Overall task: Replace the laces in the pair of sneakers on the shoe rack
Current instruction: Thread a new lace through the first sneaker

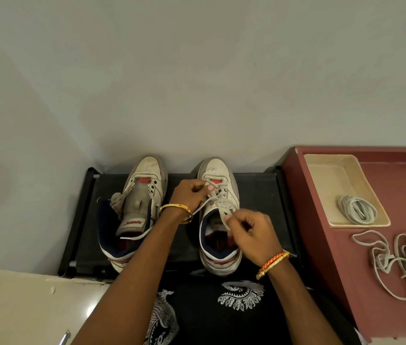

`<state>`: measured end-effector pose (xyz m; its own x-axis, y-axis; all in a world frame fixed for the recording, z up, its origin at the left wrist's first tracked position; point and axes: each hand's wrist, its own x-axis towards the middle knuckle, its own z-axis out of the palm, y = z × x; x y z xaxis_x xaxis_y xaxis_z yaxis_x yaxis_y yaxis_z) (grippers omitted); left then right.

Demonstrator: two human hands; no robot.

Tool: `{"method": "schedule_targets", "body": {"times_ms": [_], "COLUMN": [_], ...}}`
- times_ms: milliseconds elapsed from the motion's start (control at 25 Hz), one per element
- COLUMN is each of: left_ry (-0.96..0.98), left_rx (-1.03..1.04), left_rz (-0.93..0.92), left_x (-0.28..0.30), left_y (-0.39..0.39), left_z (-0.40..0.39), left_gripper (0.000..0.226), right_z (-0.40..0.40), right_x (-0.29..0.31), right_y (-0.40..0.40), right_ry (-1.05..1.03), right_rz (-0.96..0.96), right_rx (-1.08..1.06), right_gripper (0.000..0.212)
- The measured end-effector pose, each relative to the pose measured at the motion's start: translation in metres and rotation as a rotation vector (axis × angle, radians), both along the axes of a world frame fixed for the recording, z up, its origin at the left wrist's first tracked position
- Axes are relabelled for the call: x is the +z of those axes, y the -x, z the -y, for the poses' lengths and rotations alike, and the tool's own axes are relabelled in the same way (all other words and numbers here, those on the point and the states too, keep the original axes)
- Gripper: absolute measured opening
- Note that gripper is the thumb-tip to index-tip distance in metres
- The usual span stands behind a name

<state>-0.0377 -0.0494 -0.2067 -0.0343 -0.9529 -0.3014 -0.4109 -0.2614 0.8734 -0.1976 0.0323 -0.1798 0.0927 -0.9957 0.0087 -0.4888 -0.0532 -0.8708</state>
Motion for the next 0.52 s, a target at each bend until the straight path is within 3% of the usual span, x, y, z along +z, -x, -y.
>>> {"method": "schedule_targets", "body": {"times_ms": [120, 240, 400, 520], "left_ry": [-0.052, -0.089, -0.068, -0.131], "left_rx": [-0.023, -0.143, -0.141, -0.073], "left_rz": [0.058, 0.167, 0.085, -0.096], "left_x": [0.014, 0.027, 0.042, 0.049], "left_y": [-0.003, -0.009, -0.017, -0.017], "left_z": [-0.014, -0.028, -0.035, -0.037], "left_gripper": [0.035, 0.043, 0.035, 0.030], "right_z": [0.021, 0.035, 0.034, 0.031], "right_x": [-0.002, -0.009, -0.008, 0.004], "right_y": [0.006, 0.015, 0.023, 0.028], "right_ry": [0.036, -0.170, -0.218, -0.196], "right_rz": [0.121, 0.010, -0.098, 0.134], "right_rx": [-0.163, -0.001, 0.018, -0.025], "right_gripper": [0.019, 0.024, 0.008, 0.023]}}
